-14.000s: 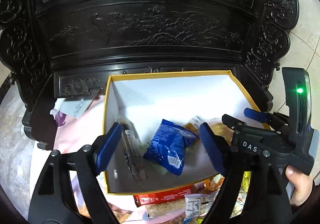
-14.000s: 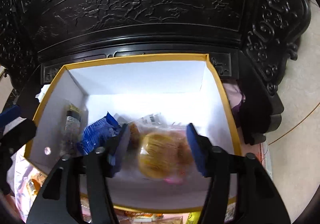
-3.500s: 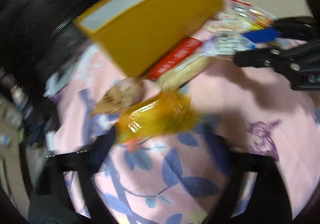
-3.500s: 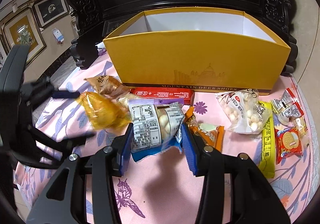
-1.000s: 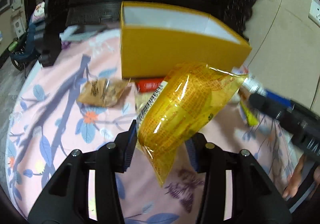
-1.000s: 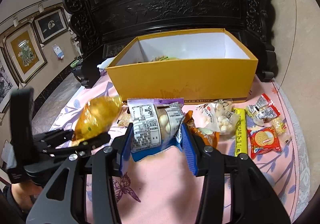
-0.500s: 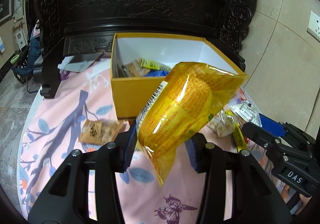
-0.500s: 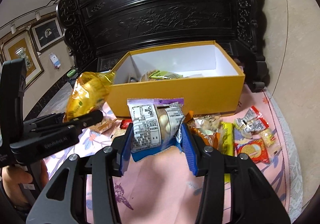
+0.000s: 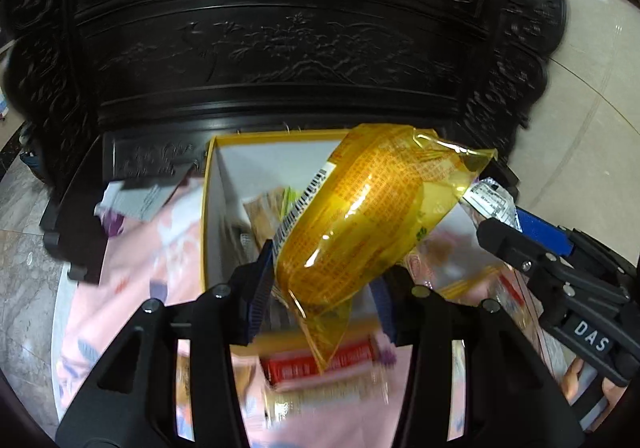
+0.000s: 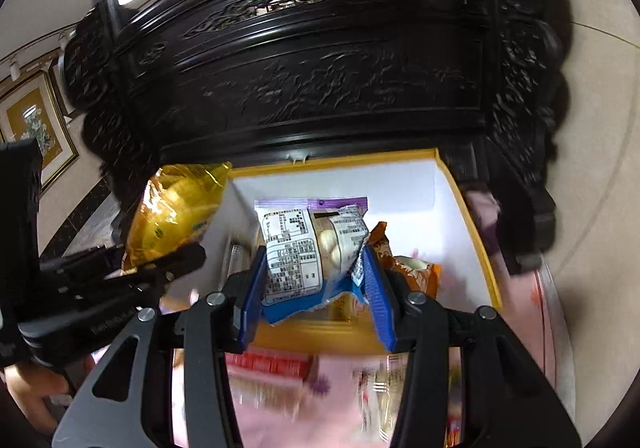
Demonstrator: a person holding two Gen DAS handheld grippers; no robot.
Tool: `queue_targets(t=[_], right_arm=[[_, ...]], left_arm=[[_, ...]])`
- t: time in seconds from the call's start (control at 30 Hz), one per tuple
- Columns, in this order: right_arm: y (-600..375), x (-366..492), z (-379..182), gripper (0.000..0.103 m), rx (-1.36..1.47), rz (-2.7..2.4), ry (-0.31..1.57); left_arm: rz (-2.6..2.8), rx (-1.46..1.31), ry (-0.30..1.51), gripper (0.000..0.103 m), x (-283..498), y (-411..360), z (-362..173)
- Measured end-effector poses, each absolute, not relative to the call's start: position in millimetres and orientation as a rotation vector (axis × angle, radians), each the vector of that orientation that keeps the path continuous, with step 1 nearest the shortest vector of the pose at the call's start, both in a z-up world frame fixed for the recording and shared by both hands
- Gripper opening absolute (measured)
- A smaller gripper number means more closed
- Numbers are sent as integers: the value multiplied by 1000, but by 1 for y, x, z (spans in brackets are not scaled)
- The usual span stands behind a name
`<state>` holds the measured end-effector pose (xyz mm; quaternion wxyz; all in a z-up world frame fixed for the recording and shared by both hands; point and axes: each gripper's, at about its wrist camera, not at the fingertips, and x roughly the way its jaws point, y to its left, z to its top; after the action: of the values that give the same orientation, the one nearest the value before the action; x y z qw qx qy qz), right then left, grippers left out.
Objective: Organize snacks
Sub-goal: 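Carry both snacks into the yellow box and open both tools, then grasp the white bag of round snacks with the right tool while the left tool grasps the clear grain bag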
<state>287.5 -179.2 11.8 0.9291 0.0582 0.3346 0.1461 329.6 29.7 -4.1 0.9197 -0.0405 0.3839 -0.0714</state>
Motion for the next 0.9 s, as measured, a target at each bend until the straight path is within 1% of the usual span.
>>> queue_targets(t=[0.03, 0.07, 0.1, 0.13, 0.17, 0.23, 0.37, 0.57, 0.77, 0.9], right_arm=[[-178, 299, 12, 50, 118, 302, 691], [-176, 312, 11, 55, 105, 294, 695], [-176, 318, 11, 60, 101, 286, 692], [-177, 326, 10, 71, 102, 254, 679], [-179, 329, 8, 72, 107, 233, 668], [-182, 338, 4, 72, 117, 238, 668], [-180, 346, -1, 72, 83, 216, 684], [-179, 338, 2, 72, 61, 213, 668], [-188, 308, 18, 72, 35, 224, 653], [-205, 263, 17, 73, -4, 251, 669]], left_arm=[[-140, -89, 790, 66, 339, 29, -4], [-122, -90, 784, 85, 347, 29, -4], [-60, -74, 768, 88, 355, 29, -3], [-47, -75, 757, 90, 359, 30, -3], [-46, -90, 757, 93, 365, 33, -4], [-41, -131, 778, 96, 373, 39, -10], [-60, -161, 777, 96, 374, 45, -15], [-80, -149, 745, 96, 361, 47, -2], [-97, -120, 687, 97, 314, 55, 25], [-90, -62, 683, 99, 265, 60, 22]])
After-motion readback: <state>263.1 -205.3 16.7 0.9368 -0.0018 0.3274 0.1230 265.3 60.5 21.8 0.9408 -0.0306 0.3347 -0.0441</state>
